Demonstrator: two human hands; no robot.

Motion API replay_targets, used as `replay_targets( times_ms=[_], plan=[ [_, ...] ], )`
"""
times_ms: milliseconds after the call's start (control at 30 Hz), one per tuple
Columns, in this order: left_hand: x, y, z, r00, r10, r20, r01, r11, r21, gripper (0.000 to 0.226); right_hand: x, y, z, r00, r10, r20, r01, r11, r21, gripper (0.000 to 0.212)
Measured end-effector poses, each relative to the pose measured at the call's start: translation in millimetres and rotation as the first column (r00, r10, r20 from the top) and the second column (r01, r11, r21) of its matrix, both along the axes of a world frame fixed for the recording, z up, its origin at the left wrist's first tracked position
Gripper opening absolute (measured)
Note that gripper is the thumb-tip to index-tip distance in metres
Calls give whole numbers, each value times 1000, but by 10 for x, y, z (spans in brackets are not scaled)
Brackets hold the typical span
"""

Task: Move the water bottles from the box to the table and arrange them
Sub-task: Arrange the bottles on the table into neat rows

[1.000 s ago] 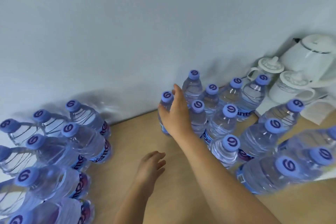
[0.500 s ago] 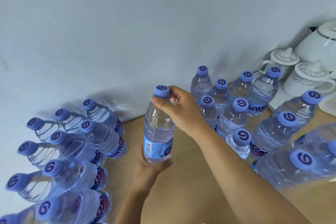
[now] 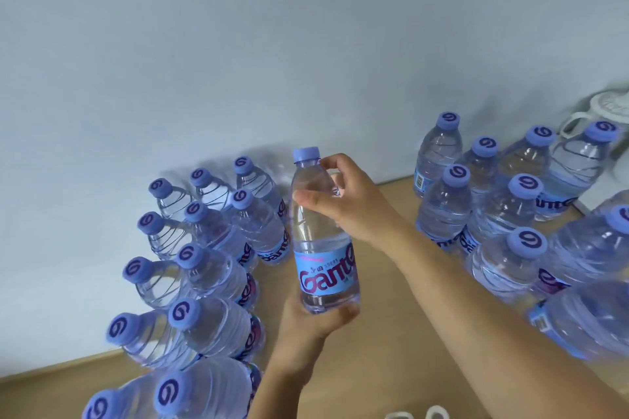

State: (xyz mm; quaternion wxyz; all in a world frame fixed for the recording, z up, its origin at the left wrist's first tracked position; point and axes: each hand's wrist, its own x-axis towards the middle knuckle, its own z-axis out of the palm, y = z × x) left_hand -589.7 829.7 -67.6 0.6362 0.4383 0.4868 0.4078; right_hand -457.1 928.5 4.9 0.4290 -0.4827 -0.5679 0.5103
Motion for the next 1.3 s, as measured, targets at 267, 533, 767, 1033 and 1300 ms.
replay_targets(
  times_ms=[267,533,767,1033,1300],
  plan=[
    [-163,-154,-74,989,-80,120,83,996,-19,40,-2,8,122,966,225,131,-213,972,-98,42],
    [-243,-178,-174,994,111,-6,-111,994,-19,57,-165,-12,-50,961,276,-3,-276,959,-60,25],
    [-238,-246,-450,902,339,-267,-389,906,-166,68,-512,9,-468,935,296,198,-302,953,0,64],
    [-206,-100,-493,898,386,-213,-435,852,-291,58,-687,8,-700,911,280,304,-319,944,86,51],
    [-245,5,-521,846,429,-317,-517,807,-285,8,-711,112,-775,913,357,196,-367,930,14,52]
  ],
)
